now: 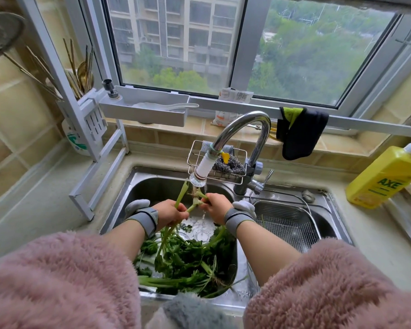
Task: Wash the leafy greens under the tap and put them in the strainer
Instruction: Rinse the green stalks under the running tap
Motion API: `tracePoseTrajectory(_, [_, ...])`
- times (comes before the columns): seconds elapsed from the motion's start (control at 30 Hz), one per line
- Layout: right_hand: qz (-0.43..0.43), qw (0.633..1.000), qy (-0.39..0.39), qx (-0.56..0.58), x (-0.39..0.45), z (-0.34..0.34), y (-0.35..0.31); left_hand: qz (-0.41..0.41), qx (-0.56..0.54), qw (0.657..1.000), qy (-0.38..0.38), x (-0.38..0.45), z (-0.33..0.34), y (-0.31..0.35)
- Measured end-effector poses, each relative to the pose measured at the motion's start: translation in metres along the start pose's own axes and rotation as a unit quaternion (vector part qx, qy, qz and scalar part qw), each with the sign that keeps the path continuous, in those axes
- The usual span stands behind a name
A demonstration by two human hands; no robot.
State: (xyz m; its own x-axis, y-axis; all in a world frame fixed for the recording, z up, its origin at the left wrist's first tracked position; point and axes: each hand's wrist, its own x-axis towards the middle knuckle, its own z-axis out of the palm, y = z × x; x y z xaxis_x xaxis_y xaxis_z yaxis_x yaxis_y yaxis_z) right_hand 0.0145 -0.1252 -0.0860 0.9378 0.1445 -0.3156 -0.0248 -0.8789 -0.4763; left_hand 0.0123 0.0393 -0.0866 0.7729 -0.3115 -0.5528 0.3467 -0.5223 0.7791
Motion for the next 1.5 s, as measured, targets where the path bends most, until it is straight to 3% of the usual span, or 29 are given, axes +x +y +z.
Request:
tracePoseTrajectory(0.17, [0.067, 0.997, 0.019, -0.011, -0.001, -0.015, 0.026, -0.036, 0.030, 0.999, 0.009, -0.007, -0.017, -0.019])
tracePoseTrajectory(0.3, [0.038, 0.982, -0.021, 0.183, -0.006, -0.012, 0.019, -0.025, -0.016, 0.999, 0.027, -0.007, -0.013, -0.023])
tracePoseTrajectory(0.43, [0.021, 0.931, -0.032, 0.363, -0.010, -0.001, 0.016, -0.011, -0.085, 0.995, 0.054, -0.007, -0.006, -0.020])
tracePoseTrajectory(0.6, [0.032, 0.893, -0.031, 0.448, -0.012, -0.003, 0.013, -0.017, -0.187, 0.981, 0.050, -0.009, -0.007, -0.017])
tracePoseTrajectory(0.73, [0.038, 0.886, 0.002, 0.461, -0.004, -0.008, 0.007, -0.024, -0.219, 0.974, 0.048, -0.007, -0.003, -0.009])
tracePoseTrajectory(1.0, [0.052, 0.926, 0.064, 0.368, 0.008, -0.013, -0.008, -0.020, -0.245, 0.967, 0.070, -0.004, -0.001, -0.002])
tracePoseTrajectory(1.23, [0.033, 0.915, 0.043, 0.399, 0.010, -0.012, -0.006, -0.022, -0.270, 0.959, 0.089, 0.002, 0.000, -0.003])
tracePoseTrajectory(1.5, [0.040, 0.900, 0.070, 0.428, 0.004, -0.014, -0.005, -0.013, -0.211, 0.975, 0.068, 0.003, 0.005, 0.004])
